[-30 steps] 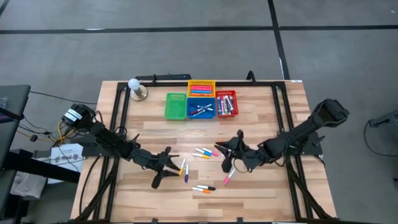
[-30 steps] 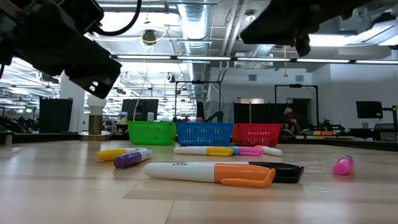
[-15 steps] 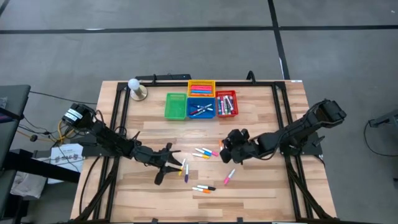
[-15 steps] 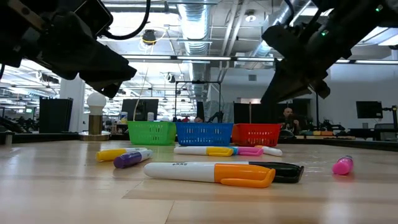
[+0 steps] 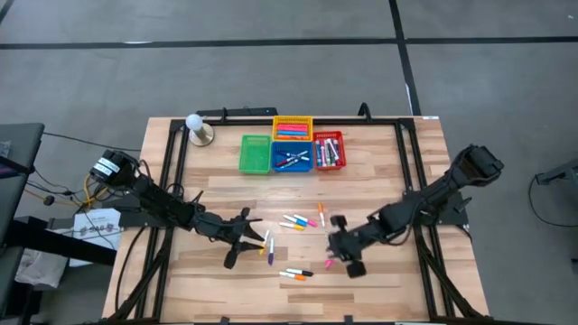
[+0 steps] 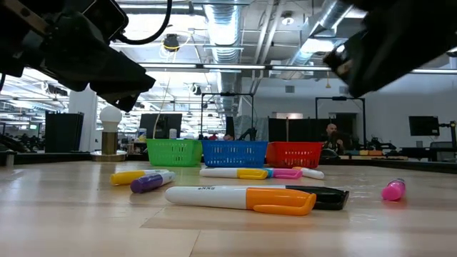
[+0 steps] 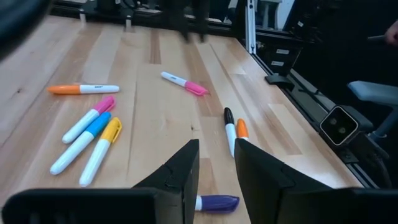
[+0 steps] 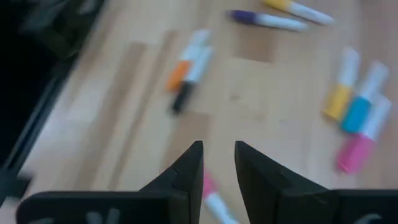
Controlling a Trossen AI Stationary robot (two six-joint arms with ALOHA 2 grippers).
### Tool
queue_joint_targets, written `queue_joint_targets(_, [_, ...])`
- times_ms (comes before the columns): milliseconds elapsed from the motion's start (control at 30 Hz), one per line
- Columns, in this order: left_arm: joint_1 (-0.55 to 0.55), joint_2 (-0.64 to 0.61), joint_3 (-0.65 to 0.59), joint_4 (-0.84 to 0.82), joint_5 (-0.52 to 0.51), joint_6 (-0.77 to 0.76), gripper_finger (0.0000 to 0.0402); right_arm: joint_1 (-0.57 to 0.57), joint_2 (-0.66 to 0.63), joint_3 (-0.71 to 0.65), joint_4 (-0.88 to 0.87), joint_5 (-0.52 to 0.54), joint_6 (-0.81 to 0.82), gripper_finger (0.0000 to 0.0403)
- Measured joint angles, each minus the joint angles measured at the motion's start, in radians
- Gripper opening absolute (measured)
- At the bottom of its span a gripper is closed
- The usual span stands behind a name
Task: Pick & Place Markers
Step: Put the bottom small pink highlighter pen into the green bin
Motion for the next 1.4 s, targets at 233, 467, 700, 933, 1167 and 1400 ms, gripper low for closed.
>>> queue_joint_targets(233, [-0.004, 0.0, 0.0, 0.001, -0.001, -0.013, 0.0102, 0.069, 0.0, 0.002, -0.019, 0.003, -0.115, 0.0067])
queue_joint_targets(467, [-0.004, 0.0, 0.0, 0.001, -0.001, -0.013, 0.0102, 0.097, 0.001, 0.002, -0.014, 0.048, -0.11, 0.0058])
queue_joint_targets(700, [-0.004, 0.0, 0.0, 0.001, -0.001, -0.013, 0.0102, 0.092, 0.001, 0.002, 0.07, 0.055, -0.08, 0.0056])
queue_joint_targets(933, [-0.004, 0.0, 0.0, 0.002, 0.001, -0.021, 0.0102, 0.075, 0.002, 0.001, 0.051, 0.055, -0.053, 0.0056])
queue_joint_targets(1167, [-0.004, 0.0, 0.0, 0.002, 0.002, -0.017, 0.0102, 0.042, 0.002, 0.001, 0.053, 0.055, 0.0, 0.0056])
queue_joint_targets(1400, [-0.004, 0.0, 0.0, 0.002, 0.002, -0.017, 0.0102, 0.022, 0.002, 0.001, 0.025, 0.057, 0.087, 0.0055])
